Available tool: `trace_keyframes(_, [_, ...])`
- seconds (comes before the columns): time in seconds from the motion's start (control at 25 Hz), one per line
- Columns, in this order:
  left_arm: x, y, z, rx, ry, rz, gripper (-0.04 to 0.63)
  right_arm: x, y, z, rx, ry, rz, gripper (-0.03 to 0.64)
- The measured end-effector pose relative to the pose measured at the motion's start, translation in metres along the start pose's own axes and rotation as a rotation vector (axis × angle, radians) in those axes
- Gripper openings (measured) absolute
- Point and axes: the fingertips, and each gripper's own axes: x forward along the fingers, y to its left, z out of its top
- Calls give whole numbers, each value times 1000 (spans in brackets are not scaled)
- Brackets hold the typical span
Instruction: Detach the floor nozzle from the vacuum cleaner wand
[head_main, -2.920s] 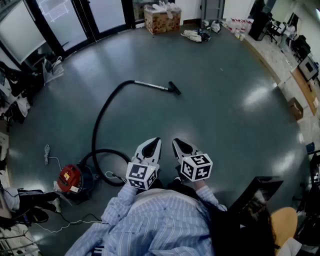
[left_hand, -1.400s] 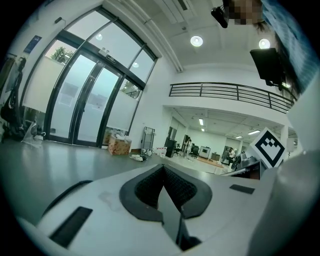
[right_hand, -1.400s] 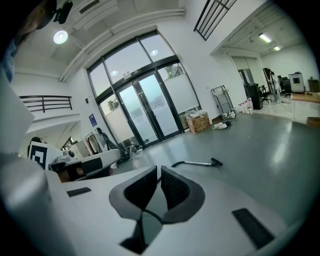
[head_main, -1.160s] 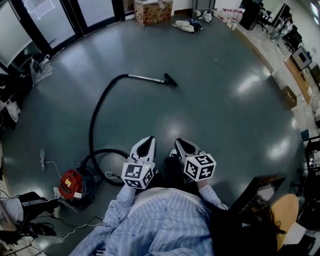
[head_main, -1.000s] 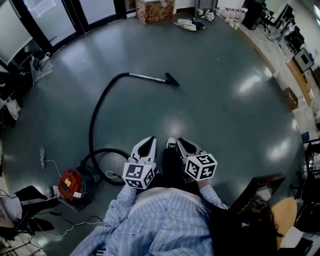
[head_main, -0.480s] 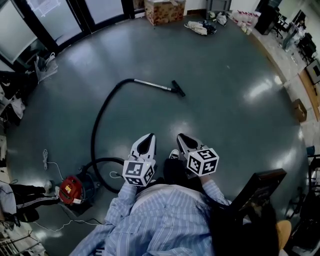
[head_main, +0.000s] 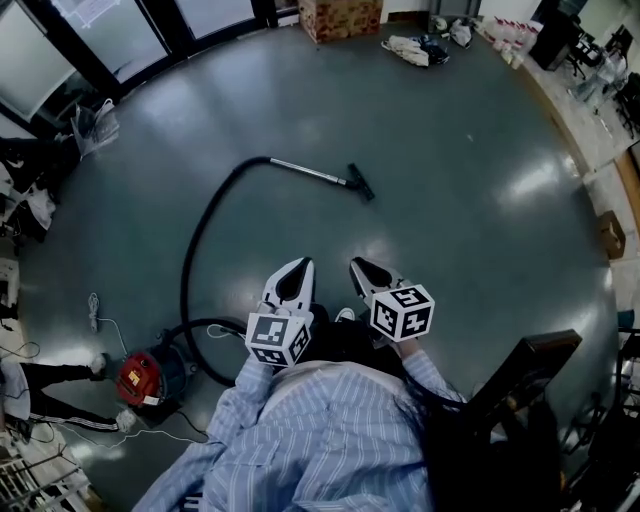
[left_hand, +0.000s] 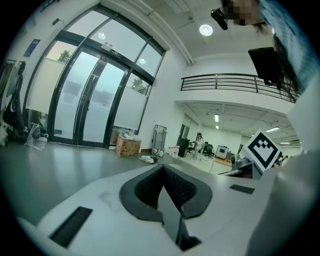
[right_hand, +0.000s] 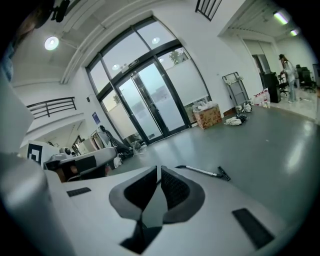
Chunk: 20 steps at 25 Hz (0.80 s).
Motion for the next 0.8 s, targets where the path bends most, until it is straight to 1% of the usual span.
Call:
trace_keyframes(0.12, [15,9,-1,-2,27,-4,6,14,-5,1,18,17,11,29])
trace_keyframes(0.24, [38,17,0,1,42,-24,6,26,-19,7,32,19,-8,29])
trace_keyframes(0.44, [100,37,18,2,57,-85,6,50,-61,48,67,-10,-82,29])
trace_keyframes(0.6, [154,75,39,22,67,-142,6,84,-92,81,118,-29,-164,29])
trace_keyframes(0.8, [212,134,69,41,88,-195,6,139,-113,133,170,-67,-231,29])
